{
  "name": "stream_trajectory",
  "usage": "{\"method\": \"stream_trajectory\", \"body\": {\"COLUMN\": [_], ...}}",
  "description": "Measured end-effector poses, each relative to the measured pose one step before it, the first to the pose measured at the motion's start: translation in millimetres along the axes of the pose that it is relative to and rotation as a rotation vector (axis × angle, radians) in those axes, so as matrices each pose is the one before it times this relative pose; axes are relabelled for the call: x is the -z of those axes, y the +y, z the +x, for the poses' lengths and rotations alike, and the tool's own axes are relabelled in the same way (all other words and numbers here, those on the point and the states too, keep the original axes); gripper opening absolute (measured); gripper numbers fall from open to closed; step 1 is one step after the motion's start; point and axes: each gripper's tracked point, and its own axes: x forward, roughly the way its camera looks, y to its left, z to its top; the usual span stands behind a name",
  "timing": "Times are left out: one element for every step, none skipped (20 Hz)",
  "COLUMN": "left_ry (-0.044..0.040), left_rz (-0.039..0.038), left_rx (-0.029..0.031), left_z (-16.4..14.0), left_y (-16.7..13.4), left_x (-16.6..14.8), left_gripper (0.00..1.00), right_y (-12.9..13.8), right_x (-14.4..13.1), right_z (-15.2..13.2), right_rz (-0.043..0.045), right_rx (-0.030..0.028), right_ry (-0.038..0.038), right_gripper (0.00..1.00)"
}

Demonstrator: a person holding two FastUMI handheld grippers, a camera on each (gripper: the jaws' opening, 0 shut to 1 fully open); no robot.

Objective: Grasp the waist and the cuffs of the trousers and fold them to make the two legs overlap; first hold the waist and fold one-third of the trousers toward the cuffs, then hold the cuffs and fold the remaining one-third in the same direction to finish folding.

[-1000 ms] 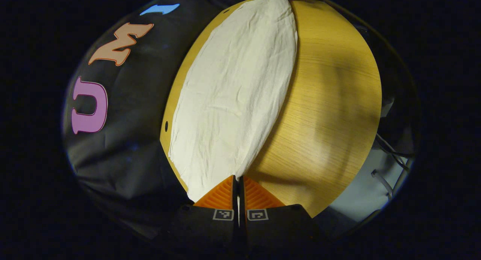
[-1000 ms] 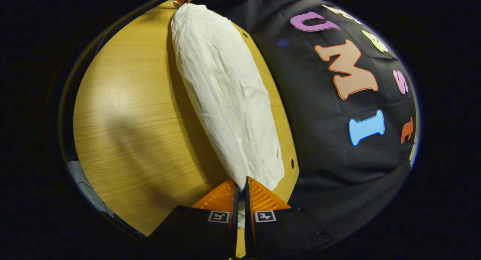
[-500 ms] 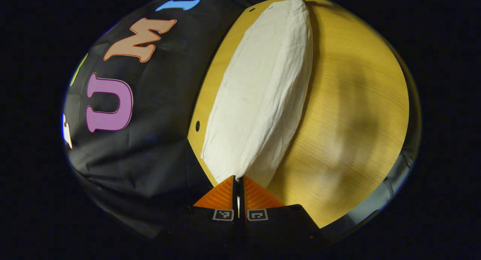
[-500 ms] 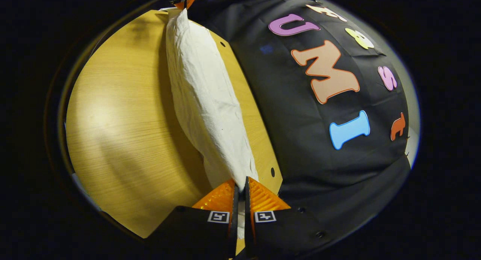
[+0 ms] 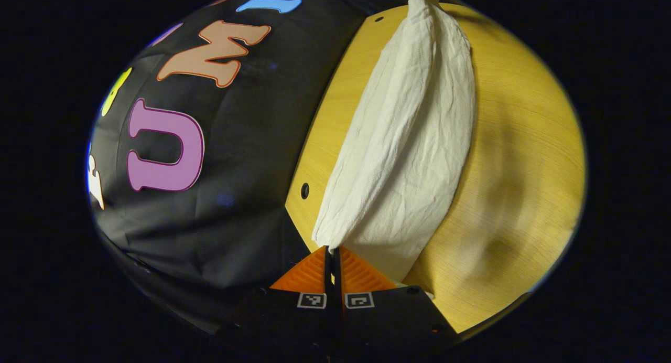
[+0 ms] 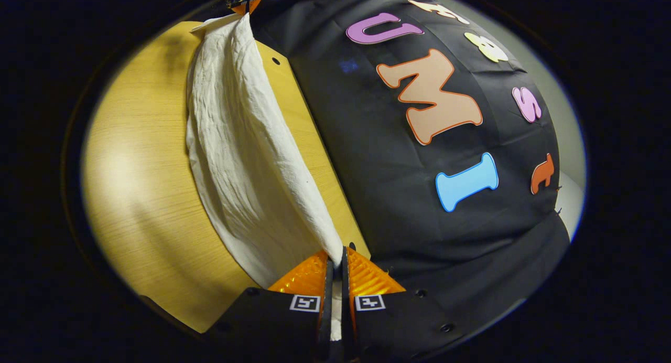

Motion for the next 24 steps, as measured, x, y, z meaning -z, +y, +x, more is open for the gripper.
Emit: {"method": "stream_trajectory", "body": {"left_ry": [-0.00942, -0.01738, -0.01969, -0.01616, -0.01164, -0.00791, -0.01536, -0.0101, 0.00116, -0.00052, 0.00142, 0.00157, 0.00059, 0.00212, 0.00959, 0.01257, 0.01517, 0.01417, 0.00488, 0.0053, 0.00264, 0.00153, -0.00232, -0.01247], "left_rz": [-0.00972, -0.00878, -0.00567, -0.00603, -0.01005, -0.01606, -0.01651, -0.01555, -0.01181, -0.00622, -0.00628, -0.01, -0.01003, -0.0095, -0.00503, 0.00106, -0.00025, -0.00122, -0.00691, -0.01233, -0.01151, -0.01313, -0.01823, -0.0295], "left_rx": [-0.00132, -0.00004, -0.00036, 0.00426, 0.00779, 0.00625, 0.00215, -0.0007, -0.00104, -0.00353, 0.00006, -0.00182, -0.00558, -0.00241, -0.00149, 0.00227, 0.00891, 0.00438, -0.00701, -0.0152, -0.02224, -0.02099, -0.00485, 0.00133], "left_z": [10.33, 8.11, 9.13, 10.4, 11.28, 8.75, 8.95, 9.94, 9.69, 6.29, 7.47, 7.15, 7.35, 7.73, 9.23, 7.68, 9.35, 7.35, 8.46, 6.9, 3.83, 0.25, 1.07, -5.64], "left_y": [6.69, 6.27, 5.89, 4.97, 3.38, 3.7, 3.89, 3.31, 2.38, 2.64, 1.37, 0.97, 1.37, -0.87, -2.05, -3.22, -4.87, -3.28, -1.26, 0.39, 1.05, 0.85, -1.63, -4.49], "left_x": [-1.54, -2.13, -3.55, -3.25, -3.31, -1.43, -3.39, -2.53, -1.34, -2.86, -2.76, -2.13, -3.24, -1.93, 0.16, 1.14, 1.88, 3.56, 0.37, 0.97, -0.94, -0.81, -2.62, -2.24], "left_gripper": [0.0, 0.0, 0.0, 0.0, 0.0, 0.0, 0.0, 0.0, 0.0, 0.0, 0.0, 0.0, 0.0, 0.0, 0.0, 0.0, 0.0, 0.0, 0.0, 0.0, 0.0, 0.0, 0.0, 0.02], "right_y": [-3.94, -3.84, -2.38, -1.53, -1.04, -0.9, -1.63, -0.23, 0.13, 0.14, -0.19, 1.55, 2.67, 3.1, 4.57, 5.2, 6.23, 6.39, 5.96, 4.4, 5.58, 3.01, -1.11, -2.06], "right_x": [-4.35, -3.81, -1.23, -0.29, -1.65, -2.64, -2.28, -2.4, -0.46, -1.7, 0.17, 1.85, 0.67, 0.61, 1.45, 1.14, 1.48, 0.51, 1.27, 0.88, -0.76, -0.1, 1.03, -1.89], "right_z": [6.27, 6.04, 5.53, 6.44, 6.29, 5.45, 7.3, 7.28, 6.12, 7.95, 10.83, 11.7, 12.62, 12.07, 12.27, 10.87, 10.72, 9.7, 8.04, 6.9, 5.39, 1.32, 4.3, -1.16], "right_rz": [-0.00784, -0.00407, -0.0008, 0.00343, 0.00744, 0.00238, -0.00522, -0.00445, 0.00666, 0.01571, 0.01155, 0.0083, 0.00735, 0.01127, 0.01505, 0.01517, 0.01385, 0.00638, 0.00606, 0.0056, 0.01639, 0.02256, 0.02384, 0.02595], "right_rx": [0.00827, 0.00715, 0.00566, 0.00535, 0.00674, 0.01113, 0.01331, 0.00782, 0.002, -0.00221, -0.00263, -0.00655, -0.00493, -0.00601, -0.00842, -0.01001, -0.01, -0.00835, -0.00622, -0.00167, -0.01376, -0.00001, -0.00303, 0.00293], "right_ry": [0.00886, 0.00868, 0.01416, 0.01796, 0.0182, 0.0141, 0.00897, 0.00626, 0.00374, 0.00185, 0.00417, 0.00672, 0.00135, 0.00287, 0.00432, 0.0063, 0.00556, 0.00701, 0.00311, 0.00565, 0.00694, 0.00919, 0.00086, -0.00221], "right_gripper": [0.13, 0.13, 0.1, 0.07, 0.1, 0.1, 0.1, 0.1, 0.1, 0.1, 0.1, 0.07, 0.07, 0.07, 0.07, 0.1, 0.07, 0.1, 0.1, 0.1, 0.1, 0.13, 0.27, 0.51]}}
